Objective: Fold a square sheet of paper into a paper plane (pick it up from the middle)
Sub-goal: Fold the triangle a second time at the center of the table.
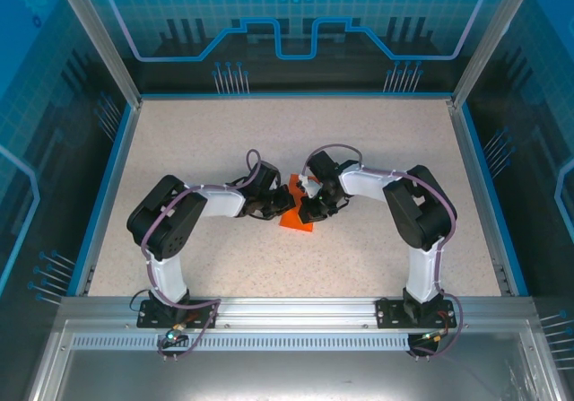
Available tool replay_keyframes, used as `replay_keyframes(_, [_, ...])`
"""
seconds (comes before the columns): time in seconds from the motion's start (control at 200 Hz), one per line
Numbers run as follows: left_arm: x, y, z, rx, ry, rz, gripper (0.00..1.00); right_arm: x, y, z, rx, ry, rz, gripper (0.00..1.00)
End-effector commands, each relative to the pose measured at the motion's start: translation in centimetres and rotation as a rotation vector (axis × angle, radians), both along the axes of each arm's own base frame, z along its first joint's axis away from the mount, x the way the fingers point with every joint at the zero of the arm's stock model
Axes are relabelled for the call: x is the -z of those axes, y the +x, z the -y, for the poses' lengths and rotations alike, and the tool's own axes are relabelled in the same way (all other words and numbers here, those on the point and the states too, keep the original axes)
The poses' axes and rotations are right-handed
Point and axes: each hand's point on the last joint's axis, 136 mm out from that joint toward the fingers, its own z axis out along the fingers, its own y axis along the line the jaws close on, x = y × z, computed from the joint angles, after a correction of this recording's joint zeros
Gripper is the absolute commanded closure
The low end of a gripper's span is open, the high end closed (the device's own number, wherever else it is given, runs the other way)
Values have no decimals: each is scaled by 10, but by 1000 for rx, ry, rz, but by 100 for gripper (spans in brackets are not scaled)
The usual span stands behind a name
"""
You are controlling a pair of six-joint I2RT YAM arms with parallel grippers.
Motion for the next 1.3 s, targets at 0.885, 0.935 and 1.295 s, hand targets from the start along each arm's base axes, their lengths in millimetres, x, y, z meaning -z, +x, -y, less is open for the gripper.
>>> replay_keyframes(0.885, [43,-34,-35,-49,155,-132,100,6,-54,41,12,-88,-100,93])
replay_keyframes(0.935, [43,-33,-34,-46,150,-129,100,2,-49,38,20,-74,-86,93])
replay_keyframes(1.295, [38,-32,-30,-29,130,-116,100,-36,-1,-5,71,100,20,92])
